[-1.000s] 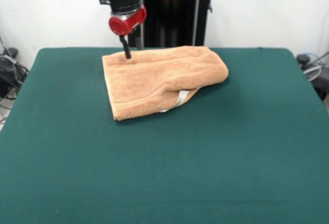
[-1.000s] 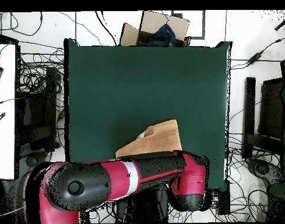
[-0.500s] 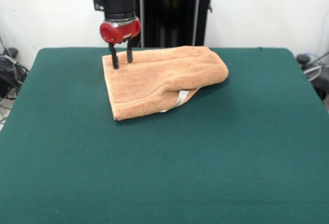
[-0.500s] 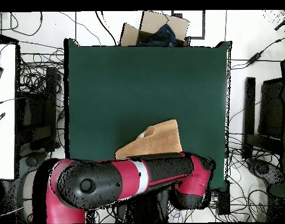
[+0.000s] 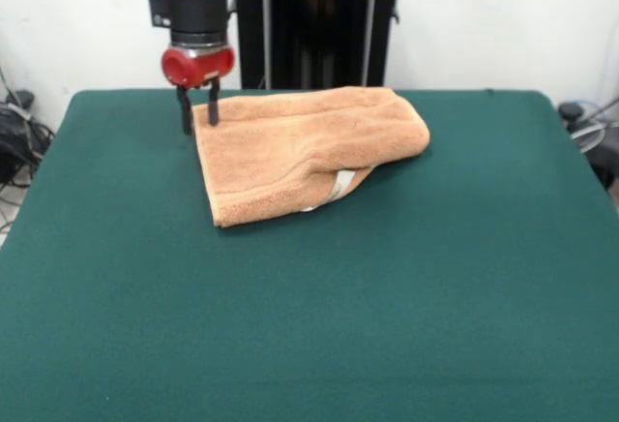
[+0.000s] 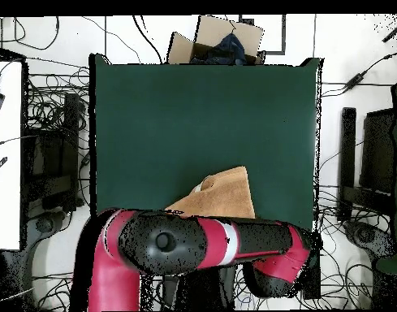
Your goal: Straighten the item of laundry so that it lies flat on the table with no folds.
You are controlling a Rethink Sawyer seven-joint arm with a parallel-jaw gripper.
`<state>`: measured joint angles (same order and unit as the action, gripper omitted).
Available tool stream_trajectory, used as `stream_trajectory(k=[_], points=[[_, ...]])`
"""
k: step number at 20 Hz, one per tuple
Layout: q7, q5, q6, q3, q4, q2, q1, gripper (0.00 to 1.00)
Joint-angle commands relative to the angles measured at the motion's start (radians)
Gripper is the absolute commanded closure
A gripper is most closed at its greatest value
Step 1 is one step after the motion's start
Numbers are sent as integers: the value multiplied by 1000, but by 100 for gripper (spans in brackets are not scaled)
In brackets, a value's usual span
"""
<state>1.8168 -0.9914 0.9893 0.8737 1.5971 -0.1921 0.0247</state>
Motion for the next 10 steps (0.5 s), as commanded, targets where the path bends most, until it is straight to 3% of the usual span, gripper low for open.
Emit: stream_trajectory(k=[1,6,10], points=[[-385,74,49,-171,-121,-131,70,0],[-536,65,79,-156,-183,-169,137,0],[-585,43,96,-153,-227,-186,174,0]])
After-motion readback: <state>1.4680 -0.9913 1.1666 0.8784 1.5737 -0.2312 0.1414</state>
